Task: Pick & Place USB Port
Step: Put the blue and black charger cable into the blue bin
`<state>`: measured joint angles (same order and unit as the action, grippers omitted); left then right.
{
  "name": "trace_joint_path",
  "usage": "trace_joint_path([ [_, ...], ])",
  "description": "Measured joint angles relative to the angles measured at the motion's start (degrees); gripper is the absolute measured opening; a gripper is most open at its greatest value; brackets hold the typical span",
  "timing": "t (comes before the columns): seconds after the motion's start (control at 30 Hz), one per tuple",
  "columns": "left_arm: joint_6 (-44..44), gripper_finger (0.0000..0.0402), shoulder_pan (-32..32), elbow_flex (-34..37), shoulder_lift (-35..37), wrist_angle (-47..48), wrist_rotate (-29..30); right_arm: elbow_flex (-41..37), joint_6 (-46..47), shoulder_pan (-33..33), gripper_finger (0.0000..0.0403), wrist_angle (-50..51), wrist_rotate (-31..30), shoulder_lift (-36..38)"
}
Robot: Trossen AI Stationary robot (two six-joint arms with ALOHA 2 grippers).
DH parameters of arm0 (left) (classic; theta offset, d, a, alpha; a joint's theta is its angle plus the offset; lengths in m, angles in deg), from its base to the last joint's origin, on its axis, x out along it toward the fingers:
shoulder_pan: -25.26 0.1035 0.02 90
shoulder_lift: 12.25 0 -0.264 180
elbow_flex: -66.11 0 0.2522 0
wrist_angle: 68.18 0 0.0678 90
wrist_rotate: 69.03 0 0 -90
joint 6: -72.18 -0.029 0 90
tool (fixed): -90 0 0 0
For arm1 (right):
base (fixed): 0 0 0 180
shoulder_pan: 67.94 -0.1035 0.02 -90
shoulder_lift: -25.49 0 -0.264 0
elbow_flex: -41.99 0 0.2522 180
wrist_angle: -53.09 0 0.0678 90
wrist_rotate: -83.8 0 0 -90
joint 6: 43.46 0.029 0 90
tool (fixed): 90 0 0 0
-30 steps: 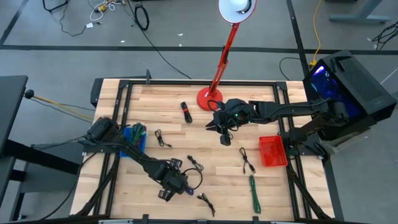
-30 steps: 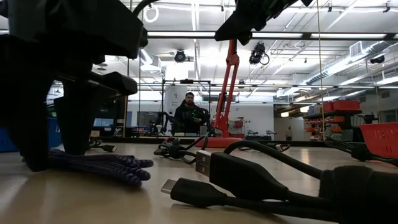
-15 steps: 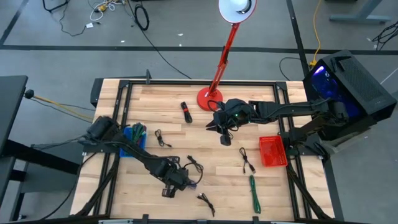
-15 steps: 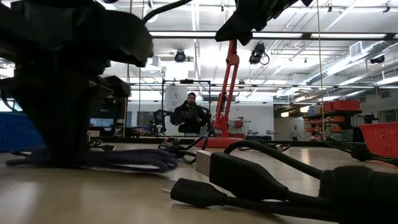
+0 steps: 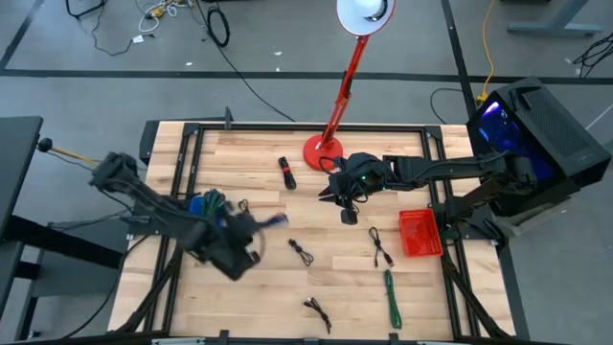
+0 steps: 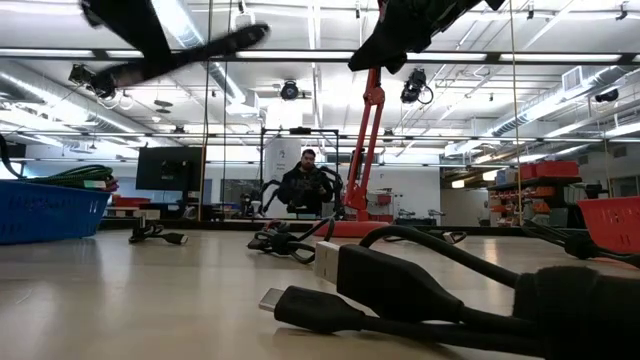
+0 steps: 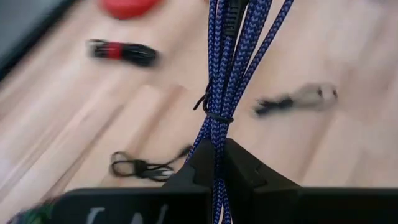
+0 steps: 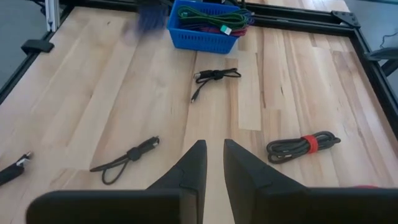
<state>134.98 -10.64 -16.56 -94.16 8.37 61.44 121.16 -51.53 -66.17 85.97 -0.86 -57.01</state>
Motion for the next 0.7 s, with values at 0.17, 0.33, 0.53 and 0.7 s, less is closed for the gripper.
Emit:
trace_joint_path([
  [0.17, 23.50, 0.0015, -6.53, 0.09, 4.11, 16.10, 7.31, 0.00, -1.40, -0.01, 0.0055, 0.51, -1.87, 0.00],
  [0.33, 43.57, 0.0015, -11.75, 4.32, 4.34, 24.65, 6.64, 0.00, -2.83, 0.10, 0.0055, 0.31, -1.93, 0.00],
  [0.53, 60.26, 0.0015, -16.24, 13.68, 4.34, 25.50, 0.01, 0.00, -4.37, 0.14, 0.0055, 0.32, -1.93, 0.00],
  [0.7, 61.13, 0.0015, -15.90, 19.57, 4.34, 21.60, -1.90, 0.00, -4.56, 0.17, 0.0055, 0.32, -1.92, 0.00],
])
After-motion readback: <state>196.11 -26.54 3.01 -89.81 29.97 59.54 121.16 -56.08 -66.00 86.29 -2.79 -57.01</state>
